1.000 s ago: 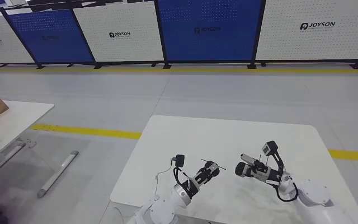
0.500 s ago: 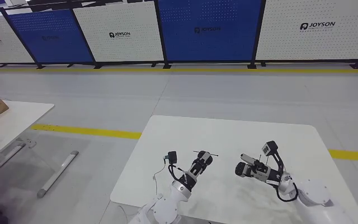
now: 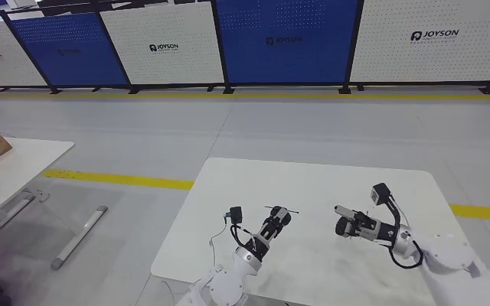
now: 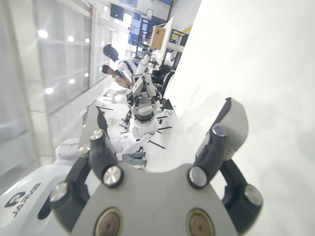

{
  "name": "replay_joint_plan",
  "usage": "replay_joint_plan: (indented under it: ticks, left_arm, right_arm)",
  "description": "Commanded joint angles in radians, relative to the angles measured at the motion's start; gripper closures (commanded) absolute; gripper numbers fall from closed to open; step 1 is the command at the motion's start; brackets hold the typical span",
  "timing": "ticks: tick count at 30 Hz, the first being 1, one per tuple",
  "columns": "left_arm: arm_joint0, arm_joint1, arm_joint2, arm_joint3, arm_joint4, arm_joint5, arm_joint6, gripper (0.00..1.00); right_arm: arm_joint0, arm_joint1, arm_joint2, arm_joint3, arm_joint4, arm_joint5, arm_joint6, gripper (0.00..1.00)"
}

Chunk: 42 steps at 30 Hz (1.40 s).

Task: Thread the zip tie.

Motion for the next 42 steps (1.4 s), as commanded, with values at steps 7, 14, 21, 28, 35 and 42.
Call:
replay_joint_plan:
  ticks: [7,14,21,28,35,42]
  left_arm:
    - [0.0,0.0,0.0,0.0,0.0,0.0,0.0,1.0]
    - [0.0,0.0,0.0,0.0,0.0,0.0,0.0,1.0]
    - [0.0,0.0,0.0,0.0,0.0,0.0,0.0,1.0]
    - [0.0,0.0,0.0,0.0,0.0,0.0,0.0,1.0]
    - [0.0,0.0,0.0,0.0,0.0,0.0,0.0,1.0]
    - [0.0,0.0,0.0,0.0,0.0,0.0,0.0,1.0]
  right_arm:
    - [0.069,0.028,0.042,-0.02,-0.196,0.253,0.074,0.0]
    - [0.069,0.028,0.042,-0.02,-0.196,0.253,0.074,0.0]
    - [0.058,0.032,0.034,-0.052,-0.284,0.247,0.02,0.0]
    - [0.126,0.059,0.029,-0.114,-0.513,0.291,0.203,0.0]
    - [0.249,0.041,-0.068,-0.024,-0.539,0.326,0.297,0.0]
    - [0.306,0.029,-0.14,0.045,-0.57,0.286,0.371,0.0]
